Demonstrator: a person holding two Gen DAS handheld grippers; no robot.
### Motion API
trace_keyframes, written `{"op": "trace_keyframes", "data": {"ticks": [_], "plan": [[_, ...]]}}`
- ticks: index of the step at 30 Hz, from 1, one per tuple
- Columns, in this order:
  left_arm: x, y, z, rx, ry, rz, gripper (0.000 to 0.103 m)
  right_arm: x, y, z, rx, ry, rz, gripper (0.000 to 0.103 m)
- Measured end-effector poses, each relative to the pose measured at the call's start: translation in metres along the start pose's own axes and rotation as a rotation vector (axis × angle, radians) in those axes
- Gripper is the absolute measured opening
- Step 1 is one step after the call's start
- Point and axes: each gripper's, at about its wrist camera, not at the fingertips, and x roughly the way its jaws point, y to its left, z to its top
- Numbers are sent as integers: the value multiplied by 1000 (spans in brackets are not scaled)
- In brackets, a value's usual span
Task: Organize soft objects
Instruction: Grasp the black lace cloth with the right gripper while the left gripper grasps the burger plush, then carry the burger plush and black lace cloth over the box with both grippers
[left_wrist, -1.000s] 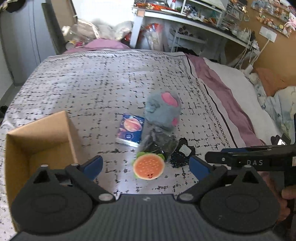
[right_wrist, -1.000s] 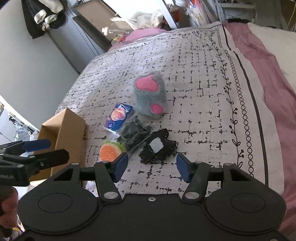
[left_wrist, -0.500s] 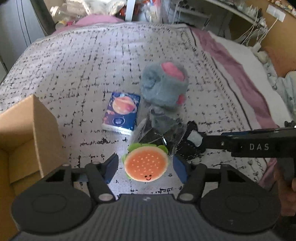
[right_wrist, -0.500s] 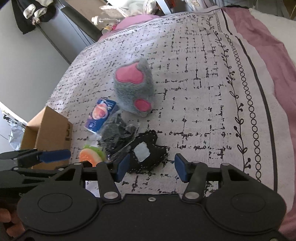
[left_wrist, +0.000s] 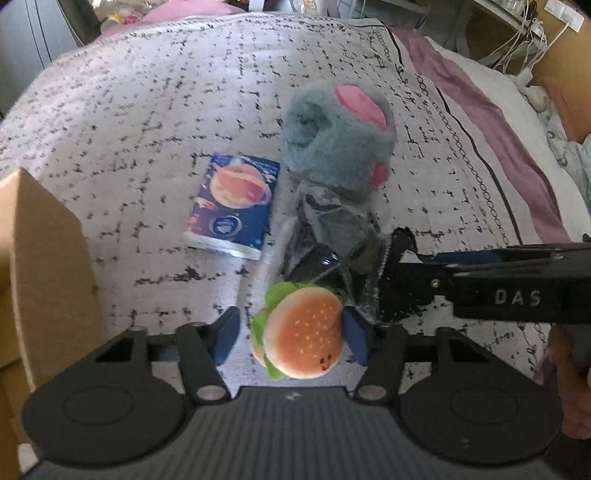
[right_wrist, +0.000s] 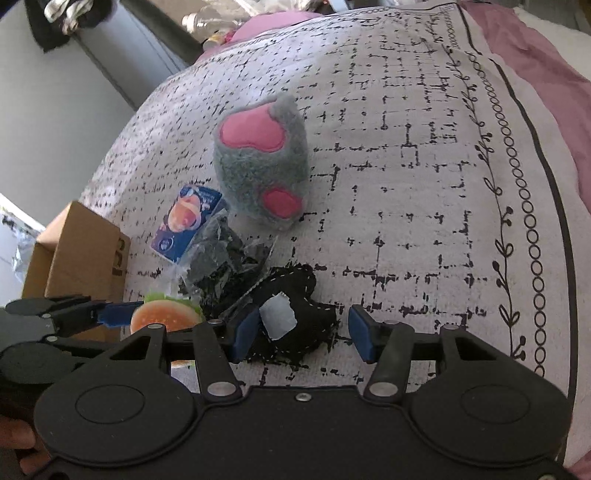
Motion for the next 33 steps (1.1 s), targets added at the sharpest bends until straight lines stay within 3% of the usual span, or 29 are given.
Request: {"op": "trace_keyframes", "data": {"ticks": [2,6,17,33], "plan": [[0,-2,0,-3,-2,-11,45,0,0,0,1,7,11,40],[-7,-9,-3,44,-32,-8,35,-5,-1,-3,18,15,20,34],[-47,-11,-13,60,-103,-2,32,-42,9,-9,9,-40,7,33],[-111,10,-25,29,-225,45,32,-91,54,-10,-58,-145,22,33]]}}
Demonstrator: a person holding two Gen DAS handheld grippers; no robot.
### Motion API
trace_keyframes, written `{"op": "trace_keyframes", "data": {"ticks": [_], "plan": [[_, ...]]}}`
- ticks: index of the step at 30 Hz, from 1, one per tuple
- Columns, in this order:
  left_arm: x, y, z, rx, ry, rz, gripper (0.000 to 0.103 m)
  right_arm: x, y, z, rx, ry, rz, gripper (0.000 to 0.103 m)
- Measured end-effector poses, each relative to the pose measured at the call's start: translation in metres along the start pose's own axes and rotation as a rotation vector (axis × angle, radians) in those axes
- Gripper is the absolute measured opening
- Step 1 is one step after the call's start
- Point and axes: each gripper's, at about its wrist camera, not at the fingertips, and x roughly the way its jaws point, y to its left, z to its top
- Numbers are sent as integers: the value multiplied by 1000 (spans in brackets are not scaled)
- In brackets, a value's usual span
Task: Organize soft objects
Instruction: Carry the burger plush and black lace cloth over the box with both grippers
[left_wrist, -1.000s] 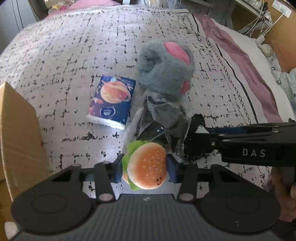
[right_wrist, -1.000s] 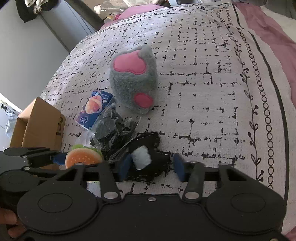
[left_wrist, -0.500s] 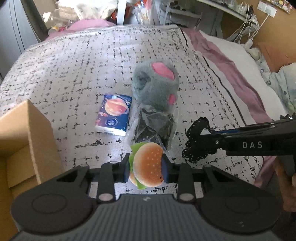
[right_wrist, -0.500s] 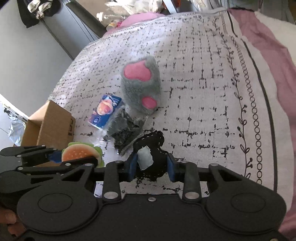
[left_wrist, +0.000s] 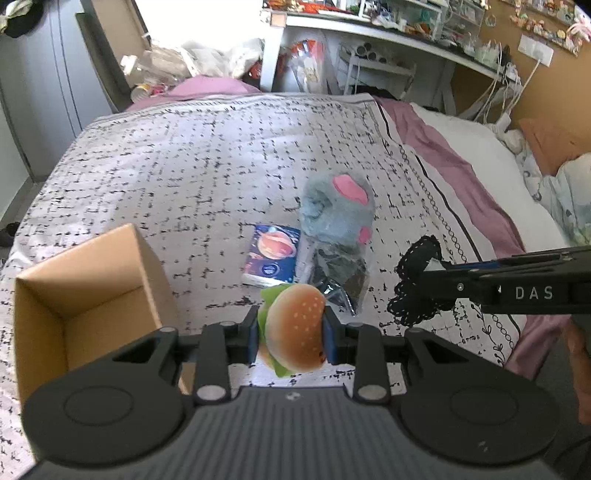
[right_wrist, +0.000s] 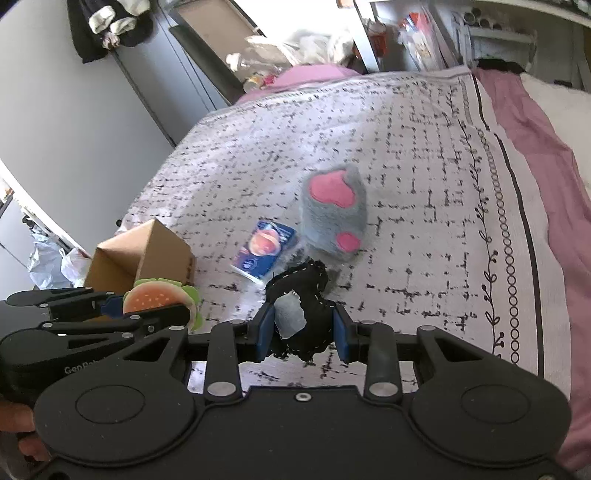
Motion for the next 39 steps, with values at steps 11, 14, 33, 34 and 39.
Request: {"op": "trace_keyframes", "data": {"ticks": [11,14,33,34,39], "plan": [[-40,31,-8,-46,-63,28,32,-18,37,2,-51,-51,24,34],[-53,44,-10,-60,-84,52,32,-18,48,2,-68,-59,33,34],[-71,130,-35,-166,-112,154,32,-5,112,2,-162,-62,56,34],[-69,134,-36,-170,-110,156,32,-3,115,2,-167,-59,56,34],[-59,148,-44,-181,-83,152,32,5,127,2,-191,-47,58,34]]}}
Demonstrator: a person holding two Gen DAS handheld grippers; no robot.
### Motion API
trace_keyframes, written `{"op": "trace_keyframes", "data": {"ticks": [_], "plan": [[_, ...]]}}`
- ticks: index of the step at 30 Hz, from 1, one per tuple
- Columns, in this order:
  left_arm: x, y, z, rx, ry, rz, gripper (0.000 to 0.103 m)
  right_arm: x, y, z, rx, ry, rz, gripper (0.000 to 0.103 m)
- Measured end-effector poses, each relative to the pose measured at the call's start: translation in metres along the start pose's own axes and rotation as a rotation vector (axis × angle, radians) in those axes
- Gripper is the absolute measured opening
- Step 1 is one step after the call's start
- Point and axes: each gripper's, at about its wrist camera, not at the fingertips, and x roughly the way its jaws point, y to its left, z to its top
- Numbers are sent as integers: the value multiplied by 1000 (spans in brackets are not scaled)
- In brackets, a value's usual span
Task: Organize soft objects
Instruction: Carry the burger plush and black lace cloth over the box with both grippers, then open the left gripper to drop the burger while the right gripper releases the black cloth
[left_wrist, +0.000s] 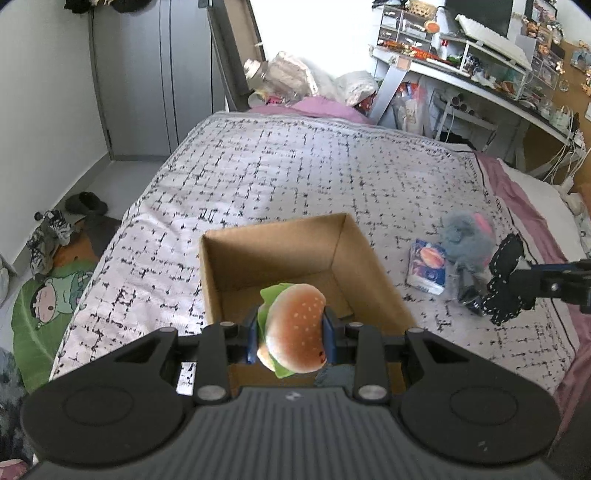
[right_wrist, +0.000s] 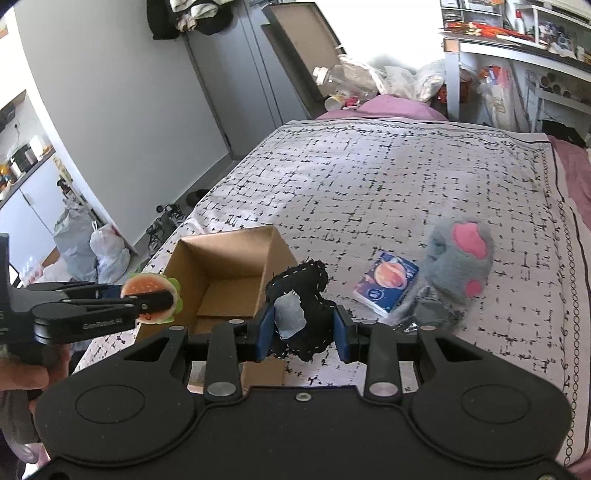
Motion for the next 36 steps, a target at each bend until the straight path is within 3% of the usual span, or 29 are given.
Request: {"op": "trace_keyframes", "data": {"ticks": [10,15,20,29,36], "plan": [[28,6,-7,-24,44,3,34,12,9,6,-22,10,-7,34],[34,9,-8,-41,61,12,40,16,14,8,-31,18,-4,34],[25,12,-6,-55,38,6,51,21,21,12,-40,22,10,34],[0,20,-5,-67,-2,17,53,30,36,17,-39,24,55,34],[-17,30,-8,-90,-17,32,72,38,47,23,-30,25,90,35]]}}
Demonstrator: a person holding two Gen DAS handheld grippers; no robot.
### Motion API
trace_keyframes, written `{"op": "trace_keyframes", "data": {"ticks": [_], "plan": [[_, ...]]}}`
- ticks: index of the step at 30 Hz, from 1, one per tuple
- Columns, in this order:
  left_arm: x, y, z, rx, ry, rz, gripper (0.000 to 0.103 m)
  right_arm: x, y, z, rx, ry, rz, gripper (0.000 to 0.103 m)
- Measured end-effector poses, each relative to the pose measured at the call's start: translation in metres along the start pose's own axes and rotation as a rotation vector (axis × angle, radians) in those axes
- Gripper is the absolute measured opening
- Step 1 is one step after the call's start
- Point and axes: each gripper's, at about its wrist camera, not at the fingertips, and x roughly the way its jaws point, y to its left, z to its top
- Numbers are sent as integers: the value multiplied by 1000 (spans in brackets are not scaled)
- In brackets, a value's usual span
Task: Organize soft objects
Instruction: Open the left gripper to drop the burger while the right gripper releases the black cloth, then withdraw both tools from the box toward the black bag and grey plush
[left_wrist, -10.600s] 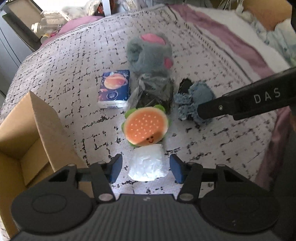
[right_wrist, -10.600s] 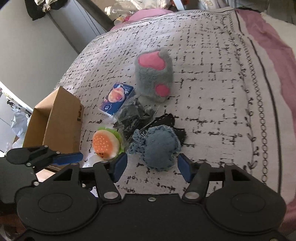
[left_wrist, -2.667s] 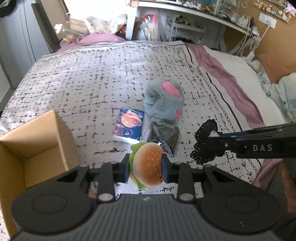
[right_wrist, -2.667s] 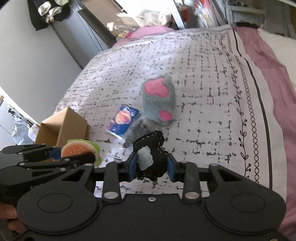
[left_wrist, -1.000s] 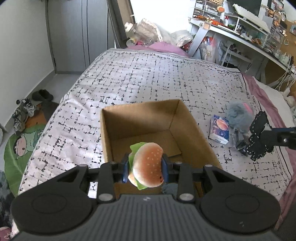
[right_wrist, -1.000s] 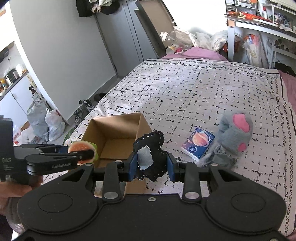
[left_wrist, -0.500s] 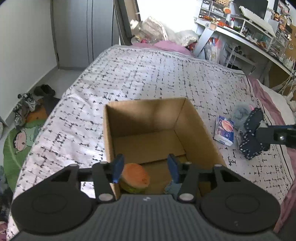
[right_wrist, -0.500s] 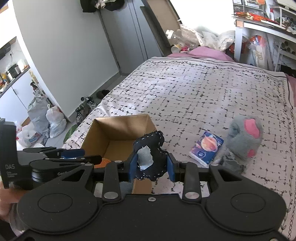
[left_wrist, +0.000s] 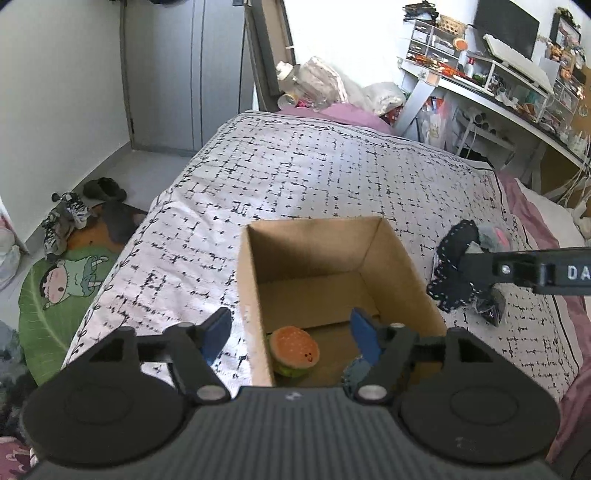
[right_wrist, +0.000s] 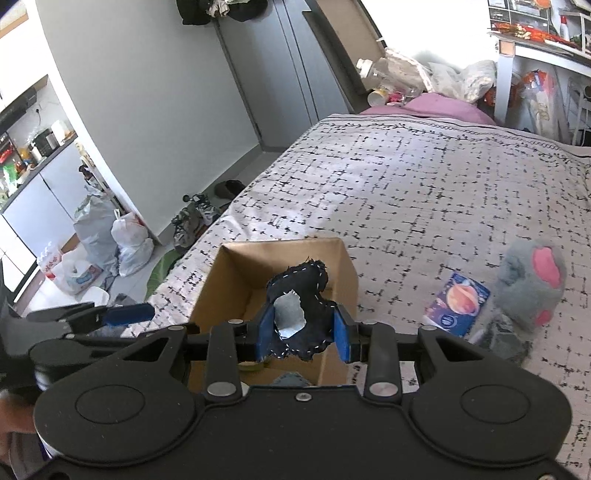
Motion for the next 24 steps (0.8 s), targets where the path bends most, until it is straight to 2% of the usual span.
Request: {"op": "trace_keyframes", "data": {"ticks": [3,4,5,7,12,17,24], "plan": [[-5,6,-2,-28,4,3,73,5,3,2,23,-12,44,42],[-7,8,-3,-37,4,7,74,8,3,3,30,-1,49,51],[-8,10,-3,-43,4,12,74,10,3,2,38,11,43,55],[-12,13,-4,-60,8,25,77,8,1,0,35,5,30,56],[-19,12,-9,-100,8,6,90,-8,-11,-10,38,4,2,62],[-22,1,-11,-126,-4,-9,102,-30,-27,-21,30,-17,-38,80],[-26,-28,-9,-102,-8,-44,103,-56,-48,-33,18,-51,-78,95]]}}
